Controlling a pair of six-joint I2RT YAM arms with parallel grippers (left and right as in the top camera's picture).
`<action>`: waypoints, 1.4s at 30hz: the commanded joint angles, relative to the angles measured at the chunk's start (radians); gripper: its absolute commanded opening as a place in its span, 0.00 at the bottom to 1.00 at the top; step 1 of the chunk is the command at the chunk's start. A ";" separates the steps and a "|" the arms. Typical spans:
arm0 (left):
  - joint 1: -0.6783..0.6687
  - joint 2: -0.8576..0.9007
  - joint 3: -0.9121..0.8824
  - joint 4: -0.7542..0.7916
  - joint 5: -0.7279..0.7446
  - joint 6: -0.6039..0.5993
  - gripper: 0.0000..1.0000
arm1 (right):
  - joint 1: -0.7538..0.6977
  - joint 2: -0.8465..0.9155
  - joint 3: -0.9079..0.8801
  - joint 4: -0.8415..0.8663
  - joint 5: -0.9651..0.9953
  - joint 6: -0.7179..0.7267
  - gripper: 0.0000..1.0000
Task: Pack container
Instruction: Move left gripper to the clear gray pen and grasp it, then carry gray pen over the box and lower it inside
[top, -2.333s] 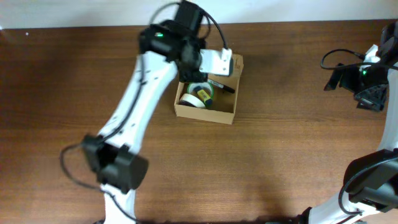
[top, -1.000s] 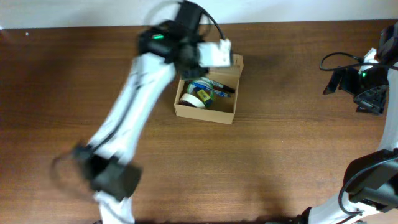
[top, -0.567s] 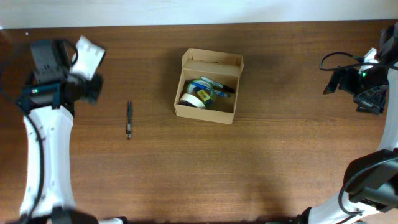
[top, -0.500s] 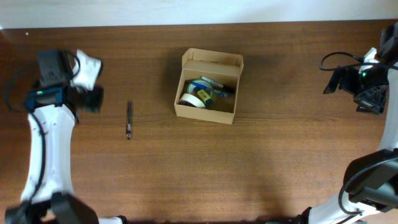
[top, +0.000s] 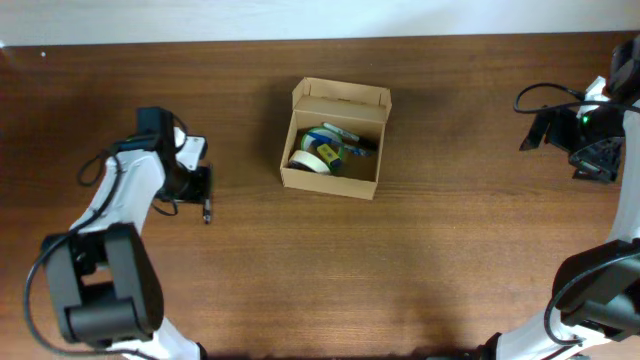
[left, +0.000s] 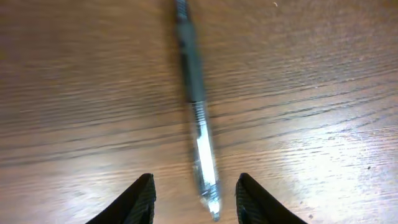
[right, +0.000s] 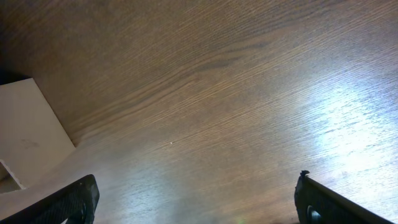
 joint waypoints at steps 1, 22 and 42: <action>-0.039 0.035 0.006 0.009 0.011 -0.035 0.41 | -0.001 0.000 -0.002 0.003 -0.009 0.011 0.99; -0.058 0.170 0.006 0.074 -0.007 -0.034 0.23 | -0.001 0.000 -0.002 0.003 -0.009 0.011 0.99; -0.066 0.137 0.710 -0.291 0.166 0.283 0.02 | -0.001 0.000 -0.002 0.004 -0.009 0.011 0.99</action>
